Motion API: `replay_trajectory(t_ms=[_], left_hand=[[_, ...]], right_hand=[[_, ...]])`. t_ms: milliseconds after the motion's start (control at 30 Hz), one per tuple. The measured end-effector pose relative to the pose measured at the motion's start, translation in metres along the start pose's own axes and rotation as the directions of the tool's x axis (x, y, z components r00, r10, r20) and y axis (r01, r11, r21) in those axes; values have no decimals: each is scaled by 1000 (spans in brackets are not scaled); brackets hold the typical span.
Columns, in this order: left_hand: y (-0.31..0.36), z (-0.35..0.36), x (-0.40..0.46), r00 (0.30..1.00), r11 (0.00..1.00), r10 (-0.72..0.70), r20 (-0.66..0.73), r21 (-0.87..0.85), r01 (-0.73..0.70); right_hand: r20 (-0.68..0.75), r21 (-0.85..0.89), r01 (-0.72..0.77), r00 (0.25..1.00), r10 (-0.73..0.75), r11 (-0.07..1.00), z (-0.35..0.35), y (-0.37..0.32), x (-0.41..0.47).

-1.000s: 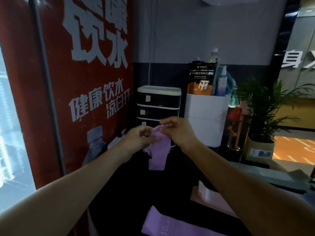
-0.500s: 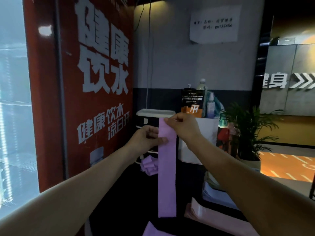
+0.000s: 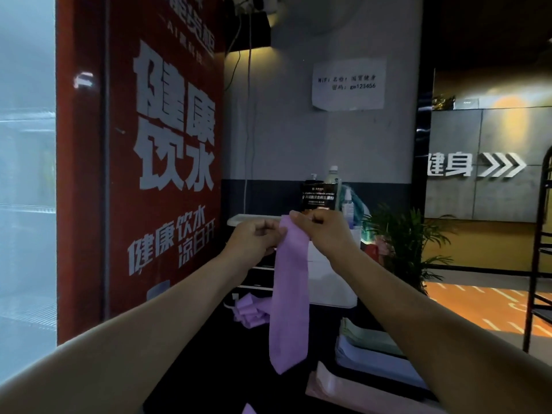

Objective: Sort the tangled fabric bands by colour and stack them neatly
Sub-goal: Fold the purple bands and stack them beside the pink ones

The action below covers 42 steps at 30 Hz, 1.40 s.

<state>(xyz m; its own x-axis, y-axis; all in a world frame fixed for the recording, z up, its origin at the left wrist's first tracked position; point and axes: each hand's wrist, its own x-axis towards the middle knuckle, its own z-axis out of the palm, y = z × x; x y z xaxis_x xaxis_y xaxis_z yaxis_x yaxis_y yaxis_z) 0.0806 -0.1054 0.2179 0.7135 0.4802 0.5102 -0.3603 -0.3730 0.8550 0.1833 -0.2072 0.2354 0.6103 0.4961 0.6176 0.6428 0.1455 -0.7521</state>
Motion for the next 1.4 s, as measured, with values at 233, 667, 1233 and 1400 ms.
replay_trajectory(t_ms=[233,667,1233,1400], left_hand=[[15,-1,0,1000,999,29,-1,46,-29],[15,1,-22,990,995,-72,118,77,63],[8,-4,-26,961,959,-241,133,-121,257],[9,-13,-29,959,965,-234,161,-81,249]], right_hand=[[199,-53,132,973,-119,990,-14,-12,-17],[100,-167,122,989,-106,978,-11,-9,-24],[289,23,-57,956,48,998,-11,7,-39],[436,84,-179,891,125,980,-1,21,-48]])
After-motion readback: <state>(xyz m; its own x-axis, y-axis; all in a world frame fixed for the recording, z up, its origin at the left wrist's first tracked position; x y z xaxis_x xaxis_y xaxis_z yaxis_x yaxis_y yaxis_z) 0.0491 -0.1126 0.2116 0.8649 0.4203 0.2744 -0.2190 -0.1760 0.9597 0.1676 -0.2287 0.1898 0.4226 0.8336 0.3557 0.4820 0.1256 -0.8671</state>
